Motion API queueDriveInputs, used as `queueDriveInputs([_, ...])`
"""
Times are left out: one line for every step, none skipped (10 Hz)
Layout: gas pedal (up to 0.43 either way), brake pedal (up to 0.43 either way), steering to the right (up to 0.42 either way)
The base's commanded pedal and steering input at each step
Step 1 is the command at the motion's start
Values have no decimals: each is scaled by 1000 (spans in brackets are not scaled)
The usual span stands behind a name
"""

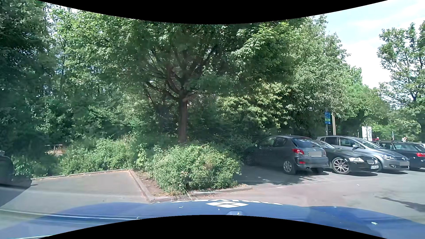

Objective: Follow the waypoints while adhering to traffic rules and regulations

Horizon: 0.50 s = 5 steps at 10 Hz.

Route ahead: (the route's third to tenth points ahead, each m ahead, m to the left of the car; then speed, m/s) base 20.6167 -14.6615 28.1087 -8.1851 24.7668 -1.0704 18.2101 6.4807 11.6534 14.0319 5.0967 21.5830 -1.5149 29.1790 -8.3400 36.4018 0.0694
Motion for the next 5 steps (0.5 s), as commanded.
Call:
queueDriveInputs([28, 0, 452])
queueDriveInputs([79, 0, 538])
queueDriveInputs([79, 0, 630])
queueDriveInputs([87, 0, 692])
queueDriveInputs([98, 0, 753])
